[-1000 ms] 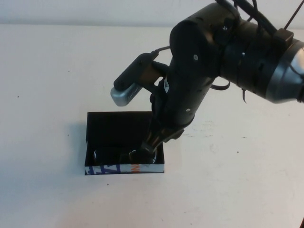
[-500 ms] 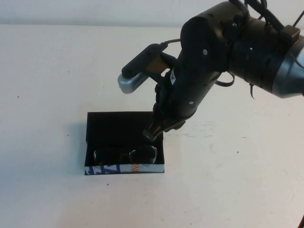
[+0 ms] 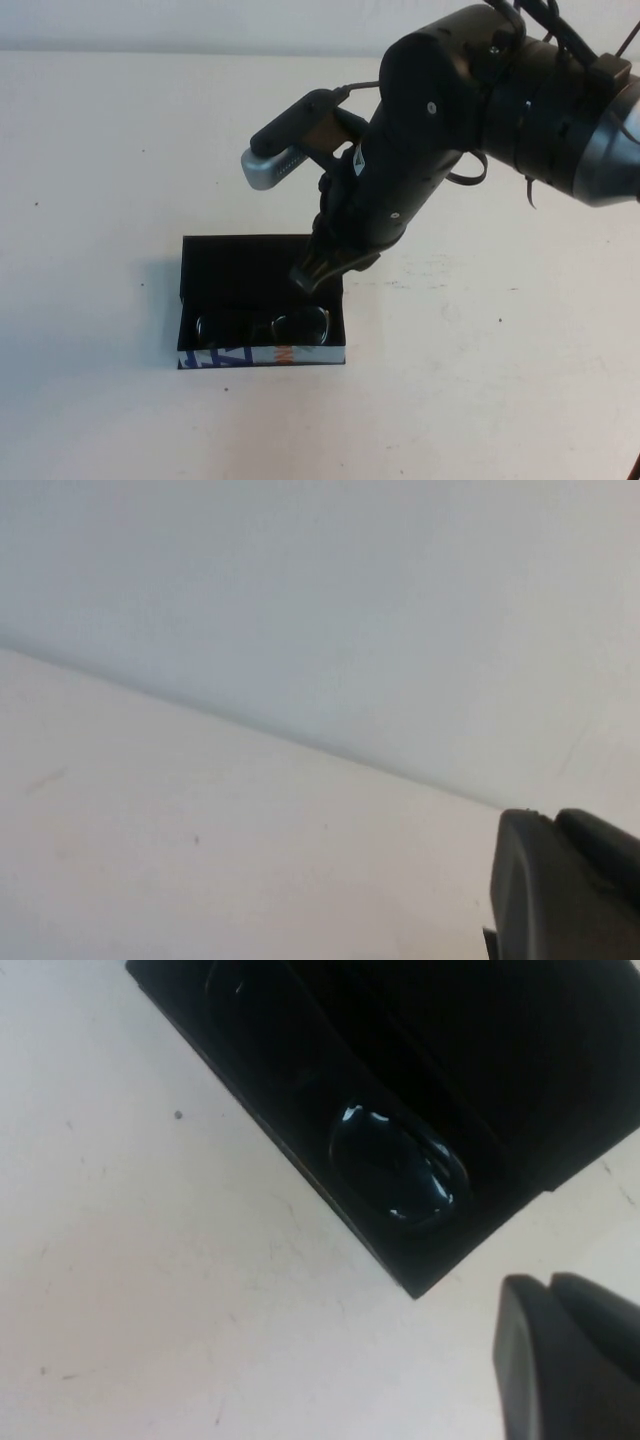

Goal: Return glasses to glasses case
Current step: Place the glasses in the glasses case, then close the glasses case

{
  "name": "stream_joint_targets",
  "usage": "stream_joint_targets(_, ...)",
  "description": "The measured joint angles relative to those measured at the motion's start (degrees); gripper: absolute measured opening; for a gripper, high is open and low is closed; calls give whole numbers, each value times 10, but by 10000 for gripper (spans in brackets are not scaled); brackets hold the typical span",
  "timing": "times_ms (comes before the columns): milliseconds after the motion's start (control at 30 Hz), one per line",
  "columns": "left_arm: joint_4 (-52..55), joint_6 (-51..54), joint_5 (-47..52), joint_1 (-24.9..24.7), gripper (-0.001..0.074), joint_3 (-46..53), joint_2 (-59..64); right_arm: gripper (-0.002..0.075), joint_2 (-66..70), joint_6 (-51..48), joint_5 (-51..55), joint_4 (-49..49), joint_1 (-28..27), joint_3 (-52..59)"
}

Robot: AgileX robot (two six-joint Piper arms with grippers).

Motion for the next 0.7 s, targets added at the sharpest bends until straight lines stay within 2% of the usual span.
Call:
stream_joint_targets(167, -5, -35, 107, -21, -4, -42, 42, -11, 0, 16, -27, 4, -14, 0)
stream_joint_targets(400, -15, -25, 232, -114, -4, -186, 283, -11, 0, 22, -46, 21, -53, 0)
stream_joint_targets(533, -56, 61, 305, -166, -4, -273, 420, -11, 0, 22, -46, 35, -75, 0)
stream_joint_targets(700, -166, 240, 433, -179, -4, -370, 559, -11, 0, 22, -35, 35, -90, 0)
